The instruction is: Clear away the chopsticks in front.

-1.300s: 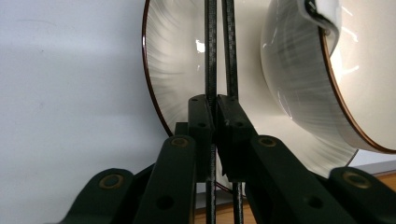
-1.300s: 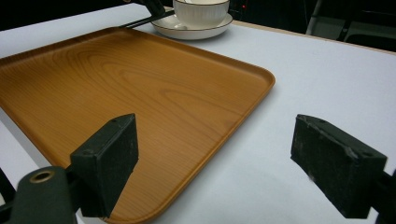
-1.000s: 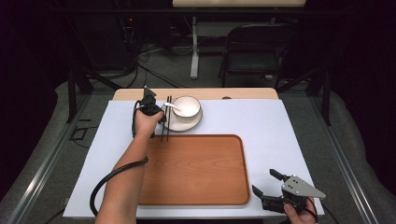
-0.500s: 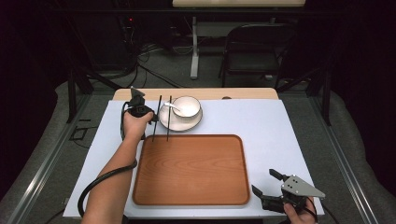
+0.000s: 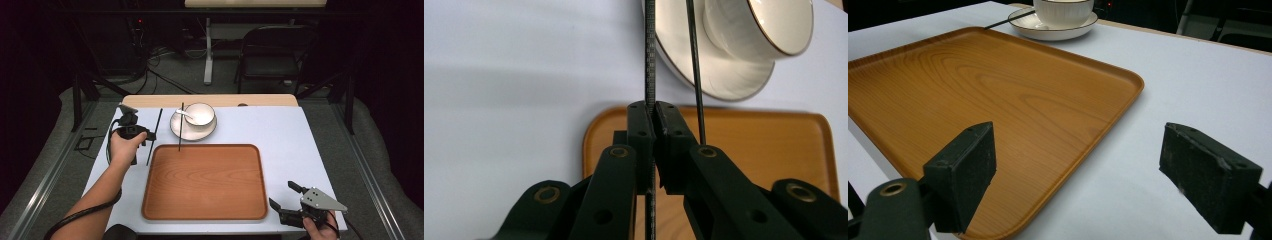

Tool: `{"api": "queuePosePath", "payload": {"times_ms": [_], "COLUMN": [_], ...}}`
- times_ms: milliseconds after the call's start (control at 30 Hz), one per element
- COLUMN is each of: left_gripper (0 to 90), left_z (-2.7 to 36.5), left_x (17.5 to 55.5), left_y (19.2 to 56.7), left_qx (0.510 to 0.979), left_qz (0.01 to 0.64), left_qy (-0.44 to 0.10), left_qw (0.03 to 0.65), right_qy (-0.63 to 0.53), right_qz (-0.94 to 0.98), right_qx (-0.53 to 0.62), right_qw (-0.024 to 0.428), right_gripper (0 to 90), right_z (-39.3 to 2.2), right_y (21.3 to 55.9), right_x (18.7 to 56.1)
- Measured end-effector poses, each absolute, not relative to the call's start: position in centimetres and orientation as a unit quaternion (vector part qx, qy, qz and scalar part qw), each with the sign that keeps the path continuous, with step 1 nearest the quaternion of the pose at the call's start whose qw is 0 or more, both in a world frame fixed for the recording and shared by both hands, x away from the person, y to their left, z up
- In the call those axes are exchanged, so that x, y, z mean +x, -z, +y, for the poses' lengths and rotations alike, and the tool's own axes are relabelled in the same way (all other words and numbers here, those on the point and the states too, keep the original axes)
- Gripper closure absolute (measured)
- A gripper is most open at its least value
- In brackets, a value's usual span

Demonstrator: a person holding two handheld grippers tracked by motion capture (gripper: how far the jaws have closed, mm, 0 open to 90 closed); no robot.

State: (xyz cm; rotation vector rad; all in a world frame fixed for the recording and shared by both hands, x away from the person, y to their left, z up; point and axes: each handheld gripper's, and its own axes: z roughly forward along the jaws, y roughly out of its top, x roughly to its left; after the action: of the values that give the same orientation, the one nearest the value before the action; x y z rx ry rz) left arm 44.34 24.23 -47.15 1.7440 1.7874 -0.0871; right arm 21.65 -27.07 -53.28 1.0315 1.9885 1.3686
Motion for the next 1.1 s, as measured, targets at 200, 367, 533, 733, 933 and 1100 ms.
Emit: {"api": "queuePosePath", "payload": {"times_ms": [200, 367, 533, 733, 933, 1100], "left_gripper": [86.1, 86.1, 86.1, 86.1, 86.1, 86.1], "left_z": [24.3, 24.1, 24.0, 23.7, 22.4, 21.7], "left_x": [41.8, 38.8, 37.4, 35.4, 33.6, 33.1], "left_y": [46.9, 47.3, 47.5, 47.8, 48.7, 49.3], "left_qx": [0.678, 0.696, 0.695, 0.707, 0.721, 0.727], "left_qz": [0.662, 0.643, 0.638, 0.623, 0.604, 0.596], "left_qy": [0.039, 0.048, 0.058, 0.061, 0.075, 0.081], "left_qw": [0.317, 0.317, 0.325, 0.33, 0.332, 0.331], "right_qy": [-0.503, -0.503, -0.503, -0.503, -0.502, -0.503], "right_qz": [0.732, 0.732, 0.732, 0.731, 0.731, 0.73], "right_qx": [0.383, 0.382, 0.382, 0.383, 0.384, 0.386], "right_qw": [0.254, 0.256, 0.256, 0.256, 0.257, 0.256], "right_gripper": [14.5, 14.5, 14.5, 14.4, 14.5, 14.4], "right_z": [-26.9, -27.0, -27.0, -27.0, -27.0, -27.0], "right_y": [53.3, 53.3, 53.3, 53.3, 53.3, 53.3], "right_x": [21.6, 21.6, 21.6, 21.6, 21.6, 21.6]}}
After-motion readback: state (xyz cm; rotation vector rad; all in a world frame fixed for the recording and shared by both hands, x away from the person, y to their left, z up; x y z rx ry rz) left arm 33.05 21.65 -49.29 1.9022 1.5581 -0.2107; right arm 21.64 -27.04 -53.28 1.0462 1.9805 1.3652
